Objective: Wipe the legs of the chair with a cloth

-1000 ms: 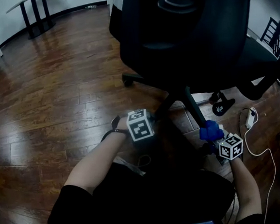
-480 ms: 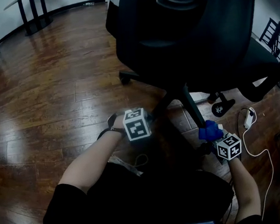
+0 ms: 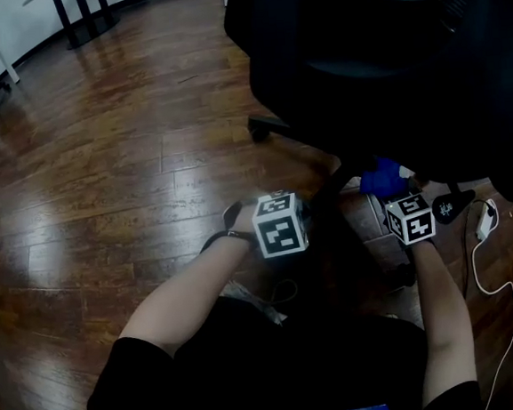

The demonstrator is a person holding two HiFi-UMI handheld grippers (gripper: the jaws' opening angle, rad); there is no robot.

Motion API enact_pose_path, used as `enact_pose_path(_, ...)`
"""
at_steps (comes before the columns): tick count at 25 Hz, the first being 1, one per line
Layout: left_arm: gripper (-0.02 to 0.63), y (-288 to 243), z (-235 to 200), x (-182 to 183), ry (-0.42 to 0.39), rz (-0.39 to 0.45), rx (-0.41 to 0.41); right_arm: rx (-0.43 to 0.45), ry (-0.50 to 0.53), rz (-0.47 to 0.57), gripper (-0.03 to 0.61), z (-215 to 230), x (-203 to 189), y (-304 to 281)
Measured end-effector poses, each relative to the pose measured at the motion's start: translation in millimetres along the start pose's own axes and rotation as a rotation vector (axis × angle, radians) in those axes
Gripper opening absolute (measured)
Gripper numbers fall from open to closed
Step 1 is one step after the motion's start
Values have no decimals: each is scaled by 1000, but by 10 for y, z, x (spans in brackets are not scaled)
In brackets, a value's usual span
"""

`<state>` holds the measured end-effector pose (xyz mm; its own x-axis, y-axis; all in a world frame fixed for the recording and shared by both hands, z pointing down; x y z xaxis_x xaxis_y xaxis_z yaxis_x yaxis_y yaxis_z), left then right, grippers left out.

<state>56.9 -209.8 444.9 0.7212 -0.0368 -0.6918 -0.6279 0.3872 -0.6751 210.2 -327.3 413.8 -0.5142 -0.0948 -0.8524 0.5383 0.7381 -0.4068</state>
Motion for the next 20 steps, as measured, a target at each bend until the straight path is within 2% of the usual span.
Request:
enact_pose_path(7, 1, 3, -5, -22, 40, 22, 34, 65, -2, -26, 86, -127, -300, 382)
enact_pose_path(11, 2, 67, 14, -122, 2, 1, 41, 110, -51, -72, 86, -190, -667, 861)
enact_pose_path(13, 9, 98, -18, -208, 57, 1, 56, 139, -48, -109, 86, -239, -867, 1110)
enact_pose_path(14, 21, 101, -40, -248, 99, 3, 65, 151, -41, -124, 86, -266, -966, 1232)
enact_pose_path(16, 91, 98, -69, -269, 159, 12, 73, 164, -18, -146, 86, -309, -1142, 1456)
enact_pose_path(20, 182, 125, -91, -251, 214, 4, 97, 149, -8, -138, 86, -369, -1371, 1777)
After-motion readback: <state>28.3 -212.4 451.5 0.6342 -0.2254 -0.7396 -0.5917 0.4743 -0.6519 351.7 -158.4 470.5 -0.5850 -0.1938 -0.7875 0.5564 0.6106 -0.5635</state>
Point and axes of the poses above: the fingertips, and each gripper's own axes: y backward along the fingers, z to its right, x out of its top, the point moved 3 cm from there along y, backward along the fingers, and after that the axes turned 6 degrees about z, right-handed, at the moved point
